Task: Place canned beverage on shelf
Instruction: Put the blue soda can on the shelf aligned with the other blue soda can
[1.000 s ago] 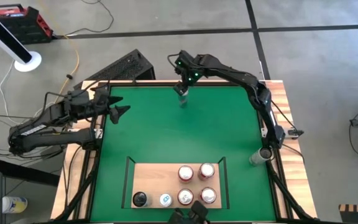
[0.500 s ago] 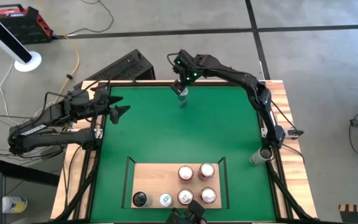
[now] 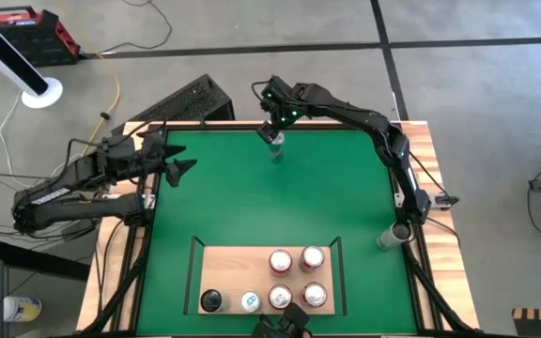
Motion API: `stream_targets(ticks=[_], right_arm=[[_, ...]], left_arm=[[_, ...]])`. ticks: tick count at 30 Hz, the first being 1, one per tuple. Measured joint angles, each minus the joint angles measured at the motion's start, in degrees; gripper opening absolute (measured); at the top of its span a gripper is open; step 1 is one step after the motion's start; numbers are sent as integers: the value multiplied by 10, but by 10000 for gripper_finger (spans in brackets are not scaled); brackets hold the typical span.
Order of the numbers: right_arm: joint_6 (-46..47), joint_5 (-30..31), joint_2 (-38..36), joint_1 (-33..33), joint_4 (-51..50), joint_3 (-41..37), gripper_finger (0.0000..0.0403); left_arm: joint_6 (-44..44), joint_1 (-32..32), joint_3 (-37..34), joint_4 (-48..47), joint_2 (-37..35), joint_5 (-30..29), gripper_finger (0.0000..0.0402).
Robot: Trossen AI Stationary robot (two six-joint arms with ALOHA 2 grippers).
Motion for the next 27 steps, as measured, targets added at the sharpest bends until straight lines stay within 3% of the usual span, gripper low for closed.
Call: stream_targets(ticks=[11,14,18,27], right_arm=[[-1,2,0,0,-31,0,349],[2,36,0,6,-42,0,366],[9,89,0,19,-51,0,372],[86,94,0,25,-60,0,371]], left_arm=[[0,0,0,0,0,0,329],[0,0,0,0,0,0,329],[0,0,0,0,0,0,329],[5,0,0,0,0,1,329]])
